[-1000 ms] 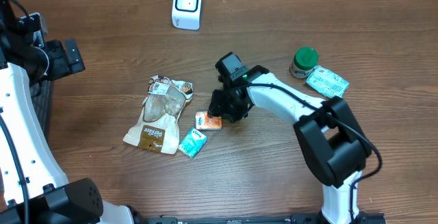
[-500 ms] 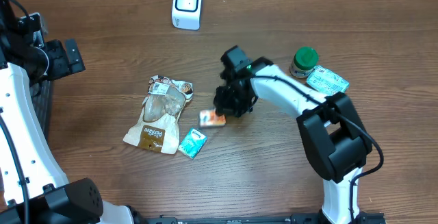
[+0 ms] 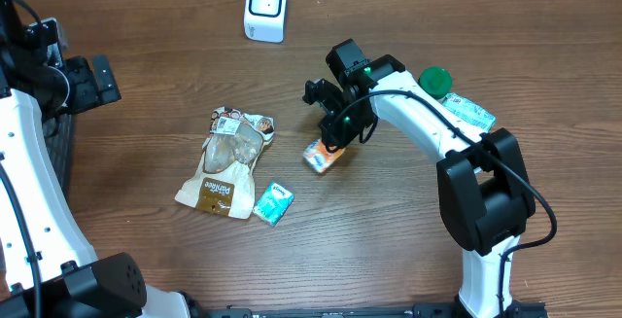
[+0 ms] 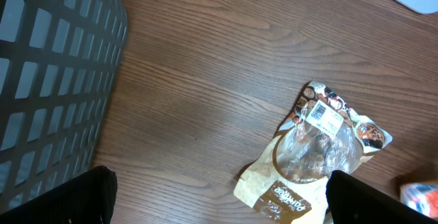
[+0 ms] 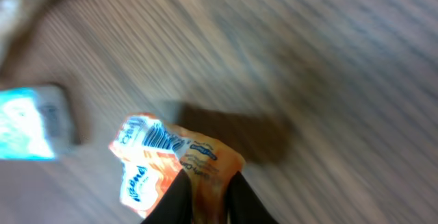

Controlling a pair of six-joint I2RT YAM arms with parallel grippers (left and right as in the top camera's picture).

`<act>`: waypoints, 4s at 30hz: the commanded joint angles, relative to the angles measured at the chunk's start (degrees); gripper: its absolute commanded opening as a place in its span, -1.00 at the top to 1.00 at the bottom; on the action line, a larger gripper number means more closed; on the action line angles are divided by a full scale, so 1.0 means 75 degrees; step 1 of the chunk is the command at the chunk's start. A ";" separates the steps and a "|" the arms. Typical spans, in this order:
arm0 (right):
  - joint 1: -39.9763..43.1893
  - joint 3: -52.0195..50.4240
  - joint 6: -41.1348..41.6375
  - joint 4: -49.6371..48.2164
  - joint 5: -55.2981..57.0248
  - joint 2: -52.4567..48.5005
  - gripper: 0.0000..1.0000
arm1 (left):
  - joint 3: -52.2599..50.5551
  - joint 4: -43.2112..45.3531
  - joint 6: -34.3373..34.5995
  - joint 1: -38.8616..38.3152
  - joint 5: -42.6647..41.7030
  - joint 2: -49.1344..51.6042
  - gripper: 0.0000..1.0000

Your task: Scan the item barcode

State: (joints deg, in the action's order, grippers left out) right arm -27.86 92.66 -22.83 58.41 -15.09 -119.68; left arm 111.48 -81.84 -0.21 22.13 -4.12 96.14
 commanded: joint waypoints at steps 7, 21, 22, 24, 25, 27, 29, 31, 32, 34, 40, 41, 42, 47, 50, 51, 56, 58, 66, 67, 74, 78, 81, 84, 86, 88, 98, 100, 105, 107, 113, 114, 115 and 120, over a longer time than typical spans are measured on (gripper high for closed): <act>-0.0006 0.0236 0.1813 -0.0294 0.1443 0.0017 -0.95 | 0.0085 0.0003 -0.0128 -0.0023 -0.0050 -0.0020 -0.99; -0.0082 0.0128 0.6691 0.0836 -0.0385 0.0017 -0.23 | 0.0085 0.0000 -0.0128 -0.0023 -0.0050 -0.0020 -0.99; -0.0125 0.0067 0.7073 0.0769 -0.0166 0.0012 -0.19 | 0.0085 0.0003 -0.0128 -0.0023 -0.0050 -0.0020 -0.99; -0.0221 -0.0111 0.7842 0.0565 0.0230 0.0012 -0.15 | 0.0085 0.0003 -0.0128 -0.0023 -0.0050 -0.0020 -0.99; -0.0274 -0.0236 0.8177 0.0408 0.0341 0.0012 -0.13 | 0.0085 0.0003 -0.0128 -0.0023 -0.0050 -0.0020 -0.99; -0.0344 -0.0484 0.8559 0.0111 0.0350 0.0012 -0.09 | 0.0085 0.0003 -0.0128 -0.0023 -0.0050 -0.0020 -0.99; -0.0423 -0.0752 0.8819 -0.0131 0.0353 0.0012 -0.05 | 0.0085 0.0003 -0.0128 -0.0023 -0.0050 -0.0020 -0.99; -0.0478 -0.0985 0.8929 -0.0274 0.0356 0.0012 -0.03 | 0.0085 0.0003 -0.0128 -0.0023 -0.0050 -0.0020 -0.99; -0.0493 -0.1116 0.9025 -0.0347 0.0423 0.0009 -0.02 | 0.0085 0.0003 -0.0128 -0.0023 -0.0050 -0.0020 -0.99; -0.0493 -0.1320 0.9107 -0.0498 0.0463 0.0009 0.00 | 0.0085 0.0003 -0.0128 -0.0023 -0.0050 -0.0020 -0.99; -0.0478 -0.1425 0.8886 -0.0769 0.0393 0.0012 0.25 | 0.0085 0.0003 -0.0128 -0.0023 -0.0050 -0.0020 -0.99; -0.0475 -0.1405 0.8588 -0.0886 0.0283 0.0012 0.30 | 0.0085 0.0003 -0.0128 -0.0023 -0.0050 -0.0020 -0.99; -0.0475 -0.1387 0.8332 -0.0970 0.0175 0.0012 0.33 | 0.0085 0.0003 -0.0128 -0.0023 -0.0050 -0.0020 -0.99; -0.0478 -0.0994 0.5986 -0.1207 -0.0592 0.0012 0.88 | 0.0085 0.0003 -0.0128 -0.0023 -0.0050 -0.0020 -0.99; -0.0478 -0.0609 0.4334 -0.0921 -0.0603 0.0012 0.92 | 0.0085 0.0003 -0.0128 -0.0023 -0.0050 -0.0020 -0.99; -0.0478 -0.0498 0.3824 -0.0801 -0.0603 0.0012 0.92 | 0.0085 0.0003 -0.0128 -0.0023 -0.0050 -0.0020 -0.99; -0.0478 0.0096 0.1778 -0.0003 0.0504 0.0012 0.92 | 0.0085 0.0003 -0.0128 -0.0023 -0.0050 -0.0020 -0.99; -0.0478 0.0248 0.1571 0.0146 0.1014 0.0012 0.81 | 0.0085 0.0003 -0.0128 -0.0023 -0.0050 -0.0020 -0.99; -0.0469 0.0455 0.1824 0.0431 0.1408 0.0012 -0.44 | 0.0085 0.0003 -0.0128 -0.0023 -0.0050 -0.0020 -0.99; -0.0446 0.0455 0.2049 0.0428 0.1411 0.0012 -0.45 | 0.0085 0.0003 -0.0128 -0.0023 -0.0050 -0.0020 -0.99; 0.0344 0.0379 0.5199 0.0201 0.0828 0.0012 -0.06 | 0.0085 0.0003 -0.0128 -0.0023 -0.0050 -0.0020 -0.99; 0.0749 0.0128 0.5144 -0.0122 -0.0411 0.0009 0.17 | 0.0085 0.0003 -0.0128 -0.0023 -0.0050 -0.0020 -0.99; 0.0810 -0.0076 0.4835 -0.0210 -0.0906 0.0009 0.19 | 0.0085 0.0003 -0.0128 -0.0023 -0.0050 -0.0020 -0.99; 0.0772 -0.0262 0.4835 -0.0268 -0.0944 0.0009 0.20 | 0.0085 0.0003 -0.0128 -0.0023 -0.0050 -0.0020 -0.99; 0.0714 -0.0460 0.4843 -0.0367 -0.0950 0.0009 0.20 | 0.0085 0.0003 -0.0128 -0.0023 -0.0050 -0.0020 -0.99; 0.0667 -0.0682 0.4852 -0.0574 -0.1040 0.0003 0.19 | 0.0085 0.0003 -0.0128 -0.0023 -0.0050 -0.0020 -0.99; 0.0606 -0.1093 0.5383 -0.0962 -0.1454 -0.0006 0.24 | 0.0085 0.0003 -0.0128 -0.0023 -0.0050 -0.0020 -0.99; 0.0560 -0.1151 0.5531 -0.1020 -0.1454 -0.0009 0.25 | 0.0085 0.0003 -0.0128 -0.0023 -0.0050 -0.0020 -0.99; 0.0493 -0.1518 0.6085 -0.1495 -0.1399 -0.0012 0.31 | 0.0085 0.0003 -0.0128 -0.0023 -0.0050 -0.0020 -0.99; 0.0493 -0.1580 0.6202 -0.1597 -0.1396 -0.0020 0.35 | 0.0085 0.0003 -0.0128 -0.0023 -0.0050 -0.0020 -0.99; 0.0484 -0.1582 0.6280 -0.1839 -0.1399 -0.0108 0.60 | 0.0085 0.0003 -0.0128 -0.0023 -0.0050 -0.0020 -0.99; 0.0484 -0.1582 0.6280 -0.1842 -0.1402 -0.0134 0.65 | 0.0085 0.0003 -0.0128 -0.0023 -0.0050 -0.0020 -0.99; 0.0484 -0.1582 0.6280 -0.1842 -0.1405 -0.0178 0.74 | 0.0085 0.0003 -0.0128 -0.0023 -0.0050 -0.0020 -0.99; 0.0487 -0.1577 0.6239 -0.1923 -0.1574 -0.0187 0.92 | 0.0085 0.0003 -0.0128 -0.0023 -0.0050 -0.0020 -0.99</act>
State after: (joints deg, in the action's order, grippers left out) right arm -24.05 80.99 24.01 44.49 -26.17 -120.03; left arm 111.48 -81.84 -0.21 22.13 -4.12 96.14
